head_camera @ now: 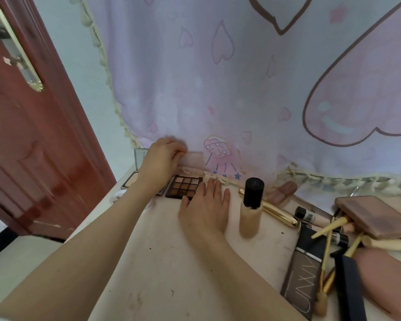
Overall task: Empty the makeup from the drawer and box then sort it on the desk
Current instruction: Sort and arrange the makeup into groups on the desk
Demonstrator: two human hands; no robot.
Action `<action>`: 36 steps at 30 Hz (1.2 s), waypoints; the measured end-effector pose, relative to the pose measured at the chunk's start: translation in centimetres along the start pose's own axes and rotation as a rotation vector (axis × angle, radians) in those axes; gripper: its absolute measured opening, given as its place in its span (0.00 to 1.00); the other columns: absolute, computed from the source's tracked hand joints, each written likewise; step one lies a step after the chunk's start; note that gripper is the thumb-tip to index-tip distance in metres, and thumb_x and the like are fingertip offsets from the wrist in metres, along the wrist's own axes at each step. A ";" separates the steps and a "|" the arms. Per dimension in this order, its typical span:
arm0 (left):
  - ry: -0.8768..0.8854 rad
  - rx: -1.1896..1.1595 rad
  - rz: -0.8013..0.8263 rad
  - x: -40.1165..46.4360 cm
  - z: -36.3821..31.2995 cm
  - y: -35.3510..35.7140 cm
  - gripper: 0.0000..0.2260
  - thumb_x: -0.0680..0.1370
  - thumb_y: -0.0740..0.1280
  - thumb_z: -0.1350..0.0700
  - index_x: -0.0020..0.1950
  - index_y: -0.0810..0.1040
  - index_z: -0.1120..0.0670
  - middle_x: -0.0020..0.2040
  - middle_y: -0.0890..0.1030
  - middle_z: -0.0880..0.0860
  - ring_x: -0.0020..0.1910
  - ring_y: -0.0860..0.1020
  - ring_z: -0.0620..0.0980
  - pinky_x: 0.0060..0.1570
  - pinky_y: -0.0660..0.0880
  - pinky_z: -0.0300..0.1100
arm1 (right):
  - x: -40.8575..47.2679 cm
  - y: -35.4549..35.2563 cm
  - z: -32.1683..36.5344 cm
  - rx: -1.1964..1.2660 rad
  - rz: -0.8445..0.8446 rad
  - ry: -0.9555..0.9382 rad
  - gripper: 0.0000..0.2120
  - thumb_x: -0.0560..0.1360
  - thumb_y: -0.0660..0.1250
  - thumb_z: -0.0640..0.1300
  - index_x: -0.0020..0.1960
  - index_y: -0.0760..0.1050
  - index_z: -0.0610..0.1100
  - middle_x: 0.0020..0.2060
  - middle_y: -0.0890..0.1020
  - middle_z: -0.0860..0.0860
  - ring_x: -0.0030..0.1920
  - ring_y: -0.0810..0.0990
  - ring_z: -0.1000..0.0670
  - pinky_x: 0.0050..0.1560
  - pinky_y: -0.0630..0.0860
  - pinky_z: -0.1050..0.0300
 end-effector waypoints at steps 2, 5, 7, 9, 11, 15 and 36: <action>0.043 0.054 -0.013 -0.1 0.2 0.5 0.07 0.75 0.65 0.63 0.48 0.82 0.62 0.48 0.80 0.59 0.47 0.77 0.59 0.48 0.68 0.41 | 0.2 0.1 0.0 -0.019 0.006 0.002 0.29 0.80 0.49 0.53 0.76 0.48 0.41 0.76 0.48 0.44 0.76 0.43 0.46 0.72 0.36 0.45; 0.083 0.122 0.029 -0.5 0.4 1.2 0.14 0.73 0.58 0.63 0.51 0.81 0.63 0.48 0.80 0.60 0.44 0.78 0.62 0.46 0.75 0.52 | 0.2 0.3 0.1 -0.030 0.010 0.000 0.28 0.80 0.48 0.52 0.76 0.48 0.42 0.76 0.47 0.43 0.76 0.42 0.45 0.72 0.35 0.44; 0.104 0.159 0.065 -0.8 0.4 1.5 0.19 0.70 0.54 0.63 0.53 0.80 0.63 0.48 0.79 0.61 0.43 0.78 0.62 0.45 0.75 0.53 | 0.2 0.3 0.0 -0.029 0.007 -0.004 0.28 0.80 0.48 0.52 0.76 0.48 0.42 0.76 0.47 0.43 0.76 0.42 0.45 0.72 0.36 0.44; 0.126 0.213 0.086 -1.0 0.5 1.4 0.23 0.68 0.50 0.61 0.54 0.80 0.62 0.49 0.79 0.60 0.45 0.79 0.60 0.47 0.72 0.52 | 0.2 0.3 -0.1 -0.027 -0.001 -0.008 0.28 0.80 0.48 0.52 0.76 0.49 0.43 0.76 0.48 0.44 0.76 0.43 0.45 0.72 0.36 0.44; 0.141 0.260 0.089 -1.0 0.3 1.2 0.25 0.67 0.49 0.59 0.56 0.79 0.60 0.51 0.79 0.58 0.46 0.79 0.58 0.49 0.68 0.51 | 0.1 0.3 -0.1 -0.027 0.000 -0.011 0.27 0.80 0.48 0.52 0.76 0.49 0.43 0.76 0.48 0.44 0.76 0.43 0.45 0.72 0.36 0.44; 0.116 0.302 0.070 -1.3 0.3 0.9 0.25 0.65 0.53 0.65 0.58 0.78 0.58 0.54 0.79 0.57 0.48 0.79 0.57 0.50 0.57 0.47 | 0.0 0.3 -0.1 -0.040 0.003 -0.024 0.27 0.80 0.47 0.53 0.76 0.49 0.43 0.76 0.48 0.44 0.76 0.43 0.45 0.72 0.36 0.44; -0.026 0.295 0.265 -6.1 -1.0 -1.6 0.33 0.72 0.41 0.42 0.73 0.63 0.55 0.72 0.65 0.54 0.73 0.58 0.56 0.65 0.59 0.56 | -4.5 -0.3 -0.5 -0.025 0.201 -0.133 0.30 0.81 0.47 0.54 0.77 0.42 0.42 0.76 0.43 0.44 0.75 0.38 0.45 0.73 0.34 0.47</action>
Point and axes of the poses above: each hand's wrist, its own x-axis towards the middle knuckle, its own y-axis out of the palm, z = x × y, the point moved 5 cm from there along x, towards the middle knuckle
